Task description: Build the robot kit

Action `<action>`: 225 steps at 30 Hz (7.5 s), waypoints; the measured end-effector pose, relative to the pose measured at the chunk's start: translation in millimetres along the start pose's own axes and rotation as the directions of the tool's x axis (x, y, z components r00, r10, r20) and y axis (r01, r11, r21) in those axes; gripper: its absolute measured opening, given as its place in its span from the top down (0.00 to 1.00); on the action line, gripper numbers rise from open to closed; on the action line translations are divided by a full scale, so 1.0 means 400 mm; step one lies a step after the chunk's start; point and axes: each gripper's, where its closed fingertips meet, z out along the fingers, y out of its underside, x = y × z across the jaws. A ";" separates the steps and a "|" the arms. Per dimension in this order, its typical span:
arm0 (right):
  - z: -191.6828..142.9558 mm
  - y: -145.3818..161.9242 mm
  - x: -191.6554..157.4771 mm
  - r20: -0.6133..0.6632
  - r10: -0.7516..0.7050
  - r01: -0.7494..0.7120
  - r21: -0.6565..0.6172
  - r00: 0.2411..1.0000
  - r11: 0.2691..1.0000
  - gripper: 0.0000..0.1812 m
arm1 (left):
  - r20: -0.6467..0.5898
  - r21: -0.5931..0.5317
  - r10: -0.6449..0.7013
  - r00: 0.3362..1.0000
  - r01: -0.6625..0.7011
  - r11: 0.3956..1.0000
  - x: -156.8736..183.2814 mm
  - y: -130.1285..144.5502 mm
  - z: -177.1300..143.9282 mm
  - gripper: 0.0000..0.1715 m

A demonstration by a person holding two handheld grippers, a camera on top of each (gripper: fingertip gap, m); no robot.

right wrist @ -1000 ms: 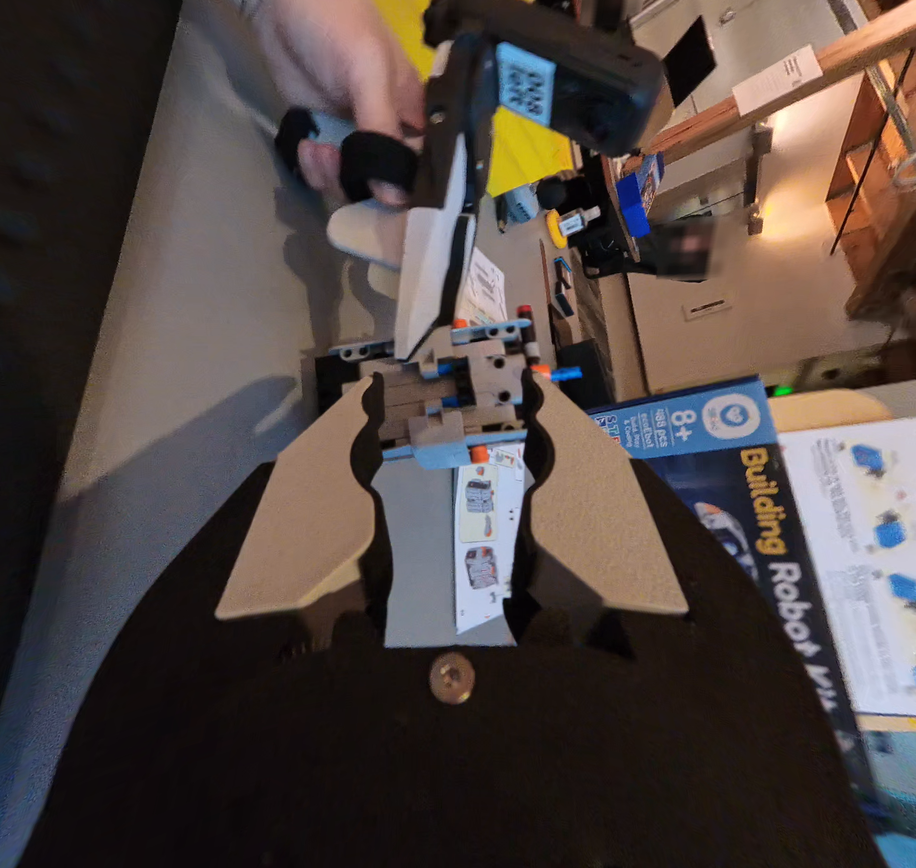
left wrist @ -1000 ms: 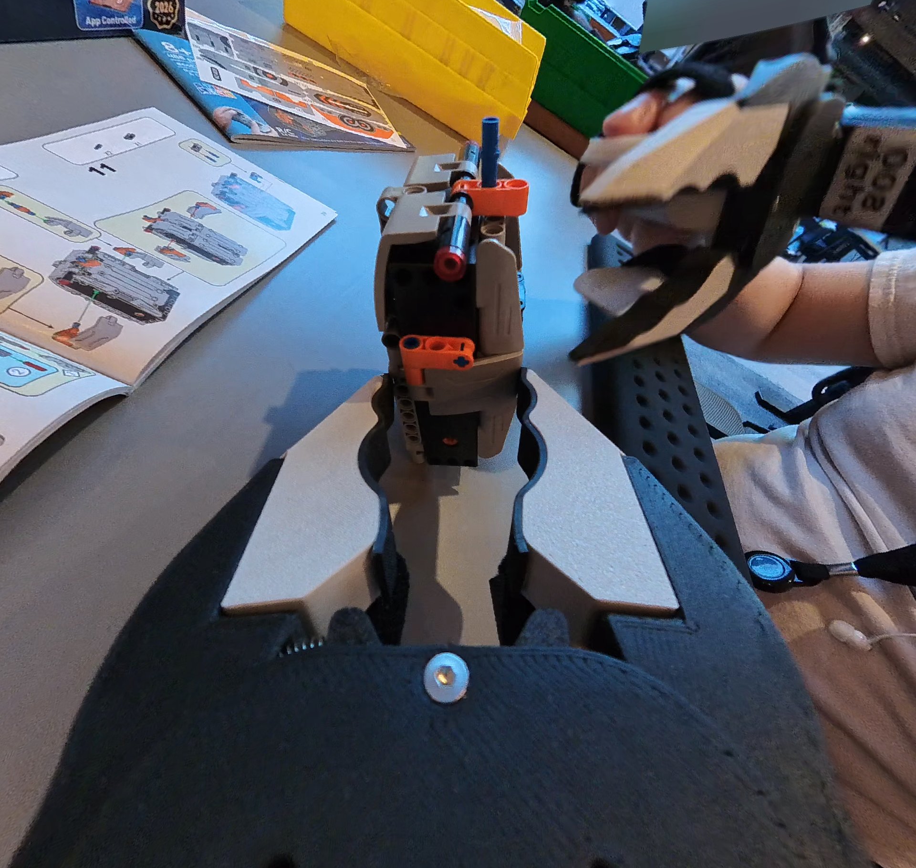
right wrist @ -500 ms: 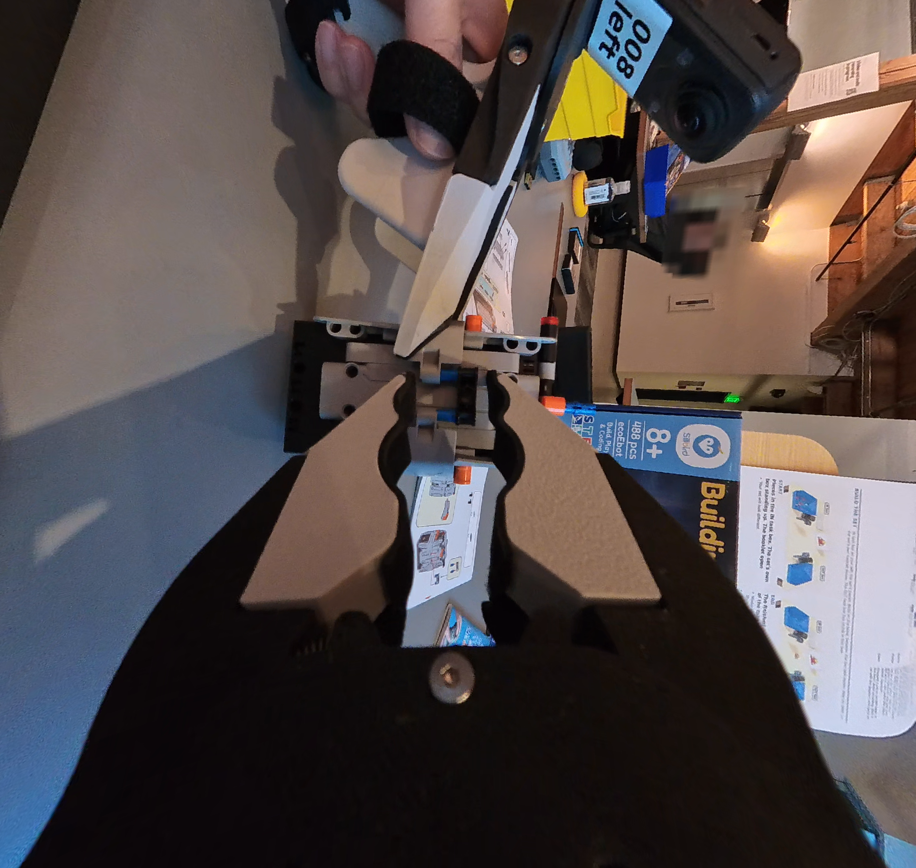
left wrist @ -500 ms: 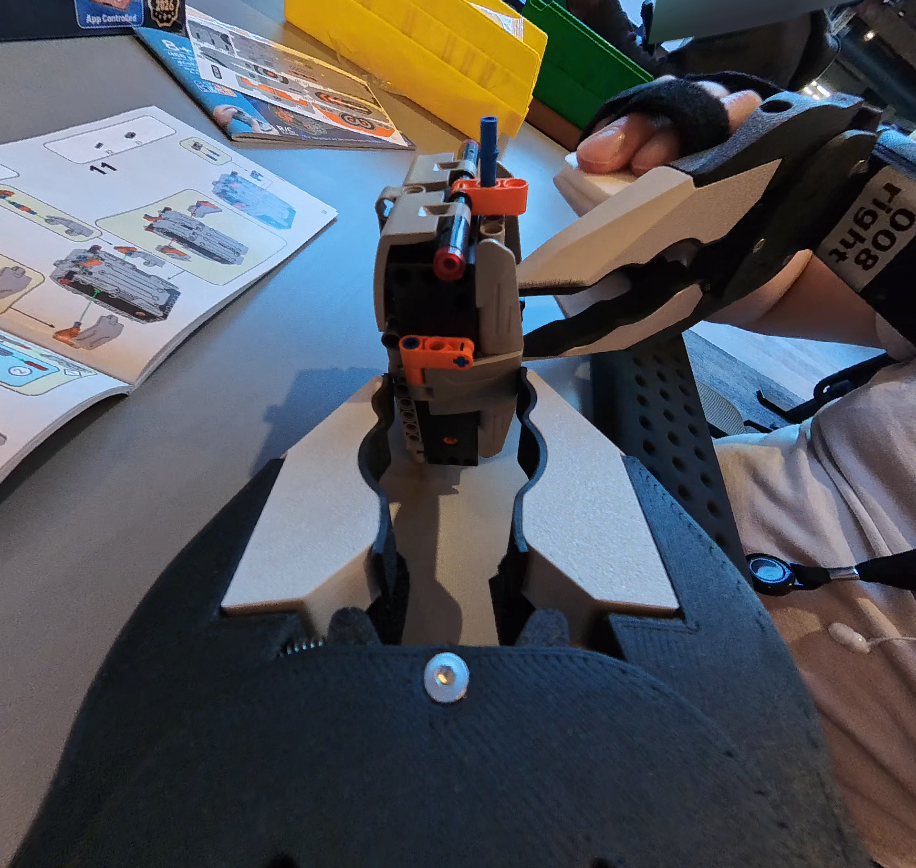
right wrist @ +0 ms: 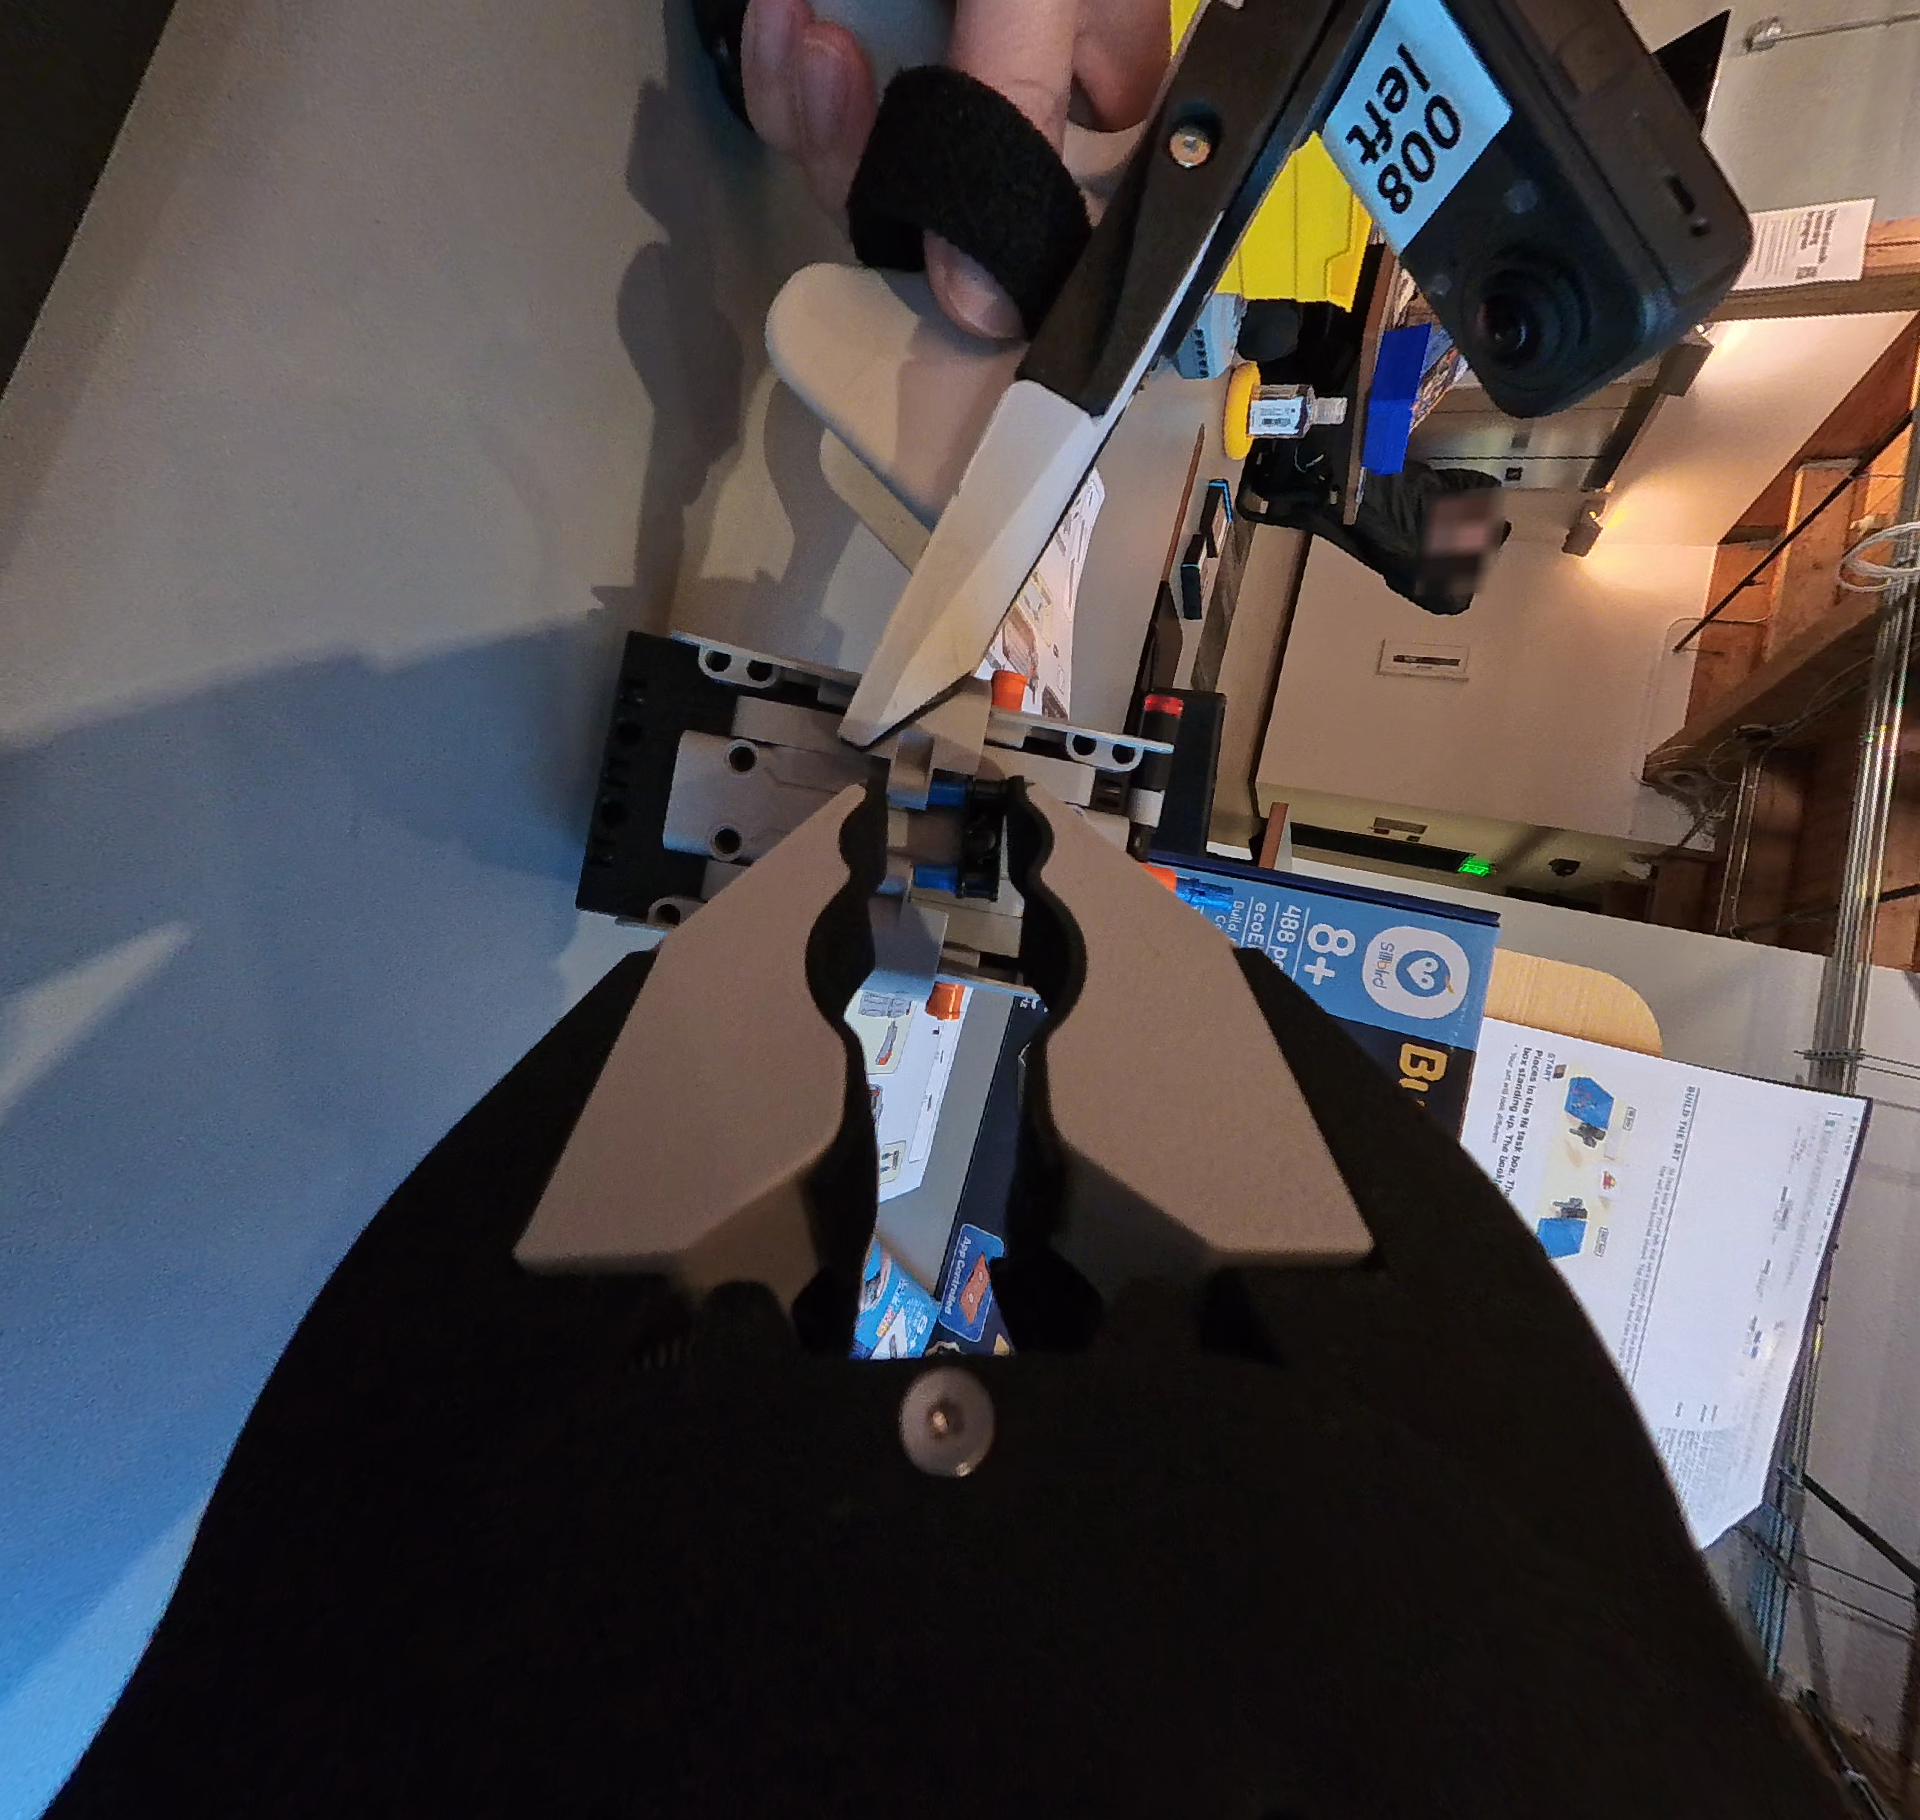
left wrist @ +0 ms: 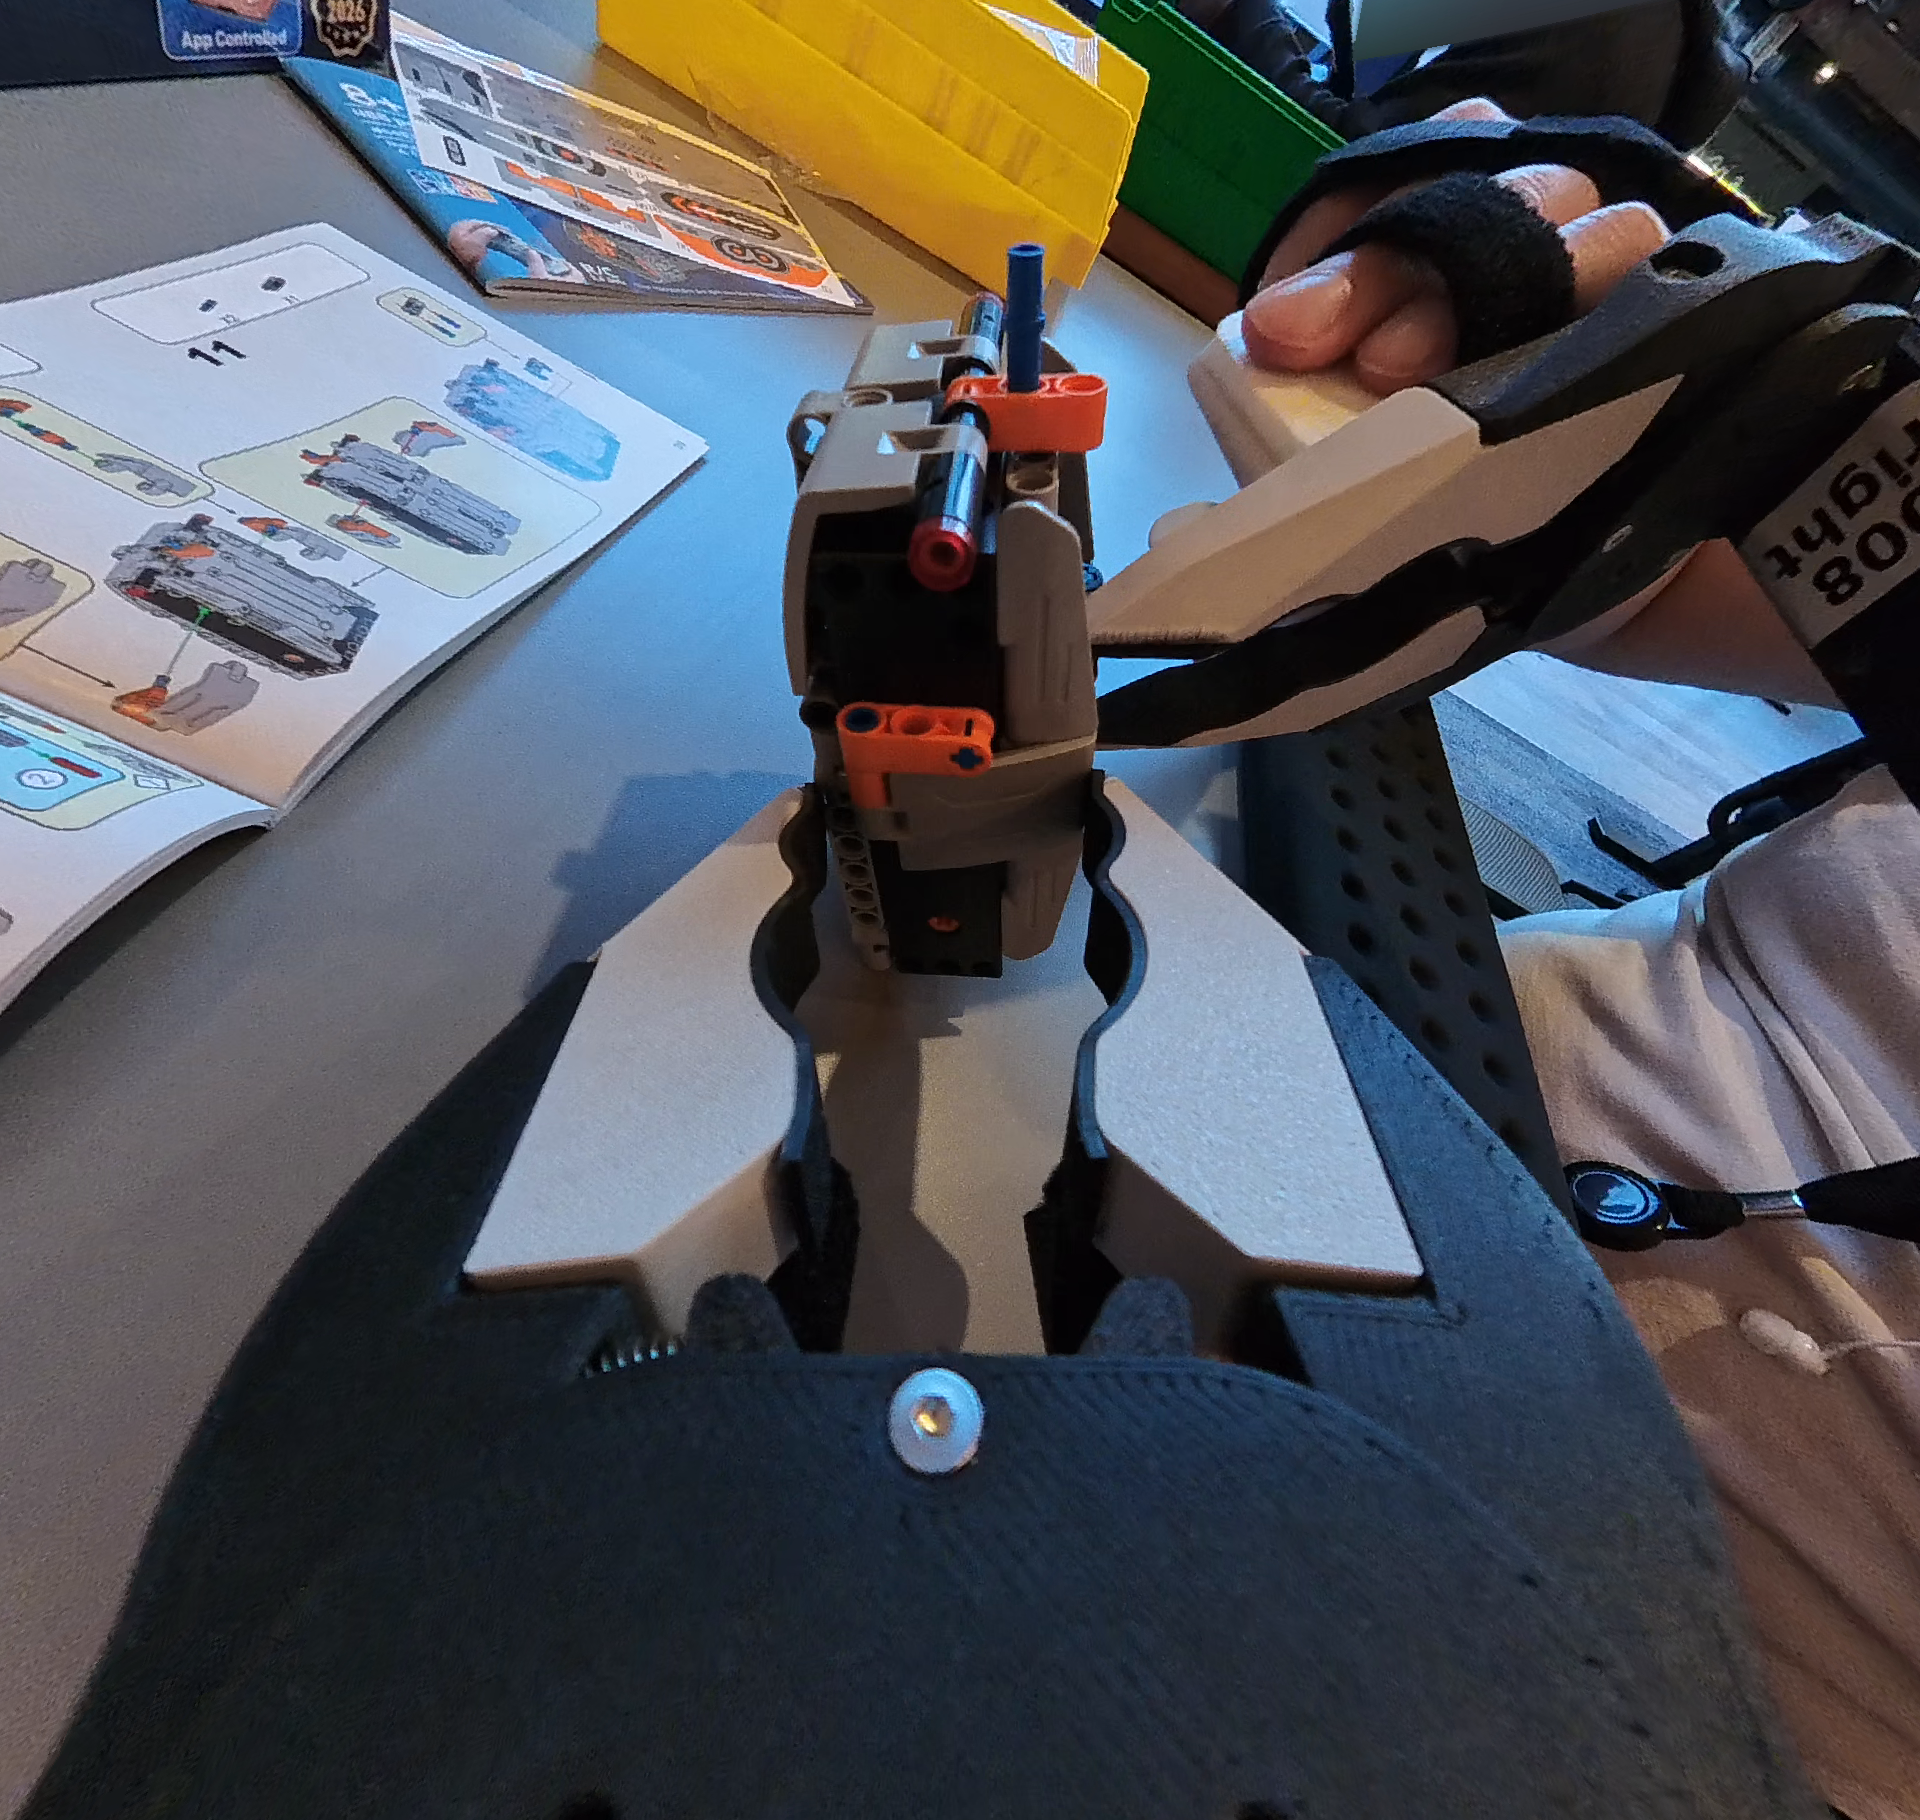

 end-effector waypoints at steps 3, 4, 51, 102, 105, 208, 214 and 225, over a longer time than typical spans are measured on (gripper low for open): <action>0.000 0.000 0.000 0.010 0.010 -0.010 0.003 1.000 1.000 0.88 | 0.000 0.000 0.000 1.000 0.000 1.000 0.000 0.000 0.000 0.72; 0.000 0.001 0.000 0.015 0.012 -0.012 0.003 1.000 1.000 0.88 | 0.000 0.000 -0.001 1.000 0.001 1.000 0.000 0.000 0.000 0.72; -0.059 0.083 -0.022 0.106 0.638 -0.638 0.288 0.763 0.714 0.76 | -0.025 0.000 -0.022 0.999 0.022 1.000 -0.002 -0.001 0.000 0.72; -0.003 0.056 -0.081 0.688 0.713 -0.991 -0.100 -0.134 -0.090 0.70 | 0.530 -0.003 0.396 0.750 -0.465 0.885 0.091 -0.099 -0.063 0.80; -0.008 0.057 -0.082 0.686 0.716 -0.992 -0.094 -0.128 -0.087 0.70 | 0.499 0.114 0.262 0.826 -0.362 0.925 0.086 -0.109 -0.064 0.83; -0.030 0.044 -0.057 0.724 0.681 -0.993 -0.049 -0.110 -0.108 0.73 | 0.422 -0.524 0.893 0.155 -0.763 0.380 0.093 -0.034 0.043 0.88; -0.028 0.046 -0.057 0.714 0.691 -0.992 -0.046 -0.113 -0.115 0.73 | 0.437 -0.525 0.893 0.111 -0.774 0.354 0.090 -0.035 0.043 0.88; -0.030 0.044 -0.058 0.705 0.702 -0.993 -0.036 -0.103 -0.109 0.73 | 0.445 -0.475 0.887 0.121 -0.808 0.348 0.095 -0.034 0.043 0.88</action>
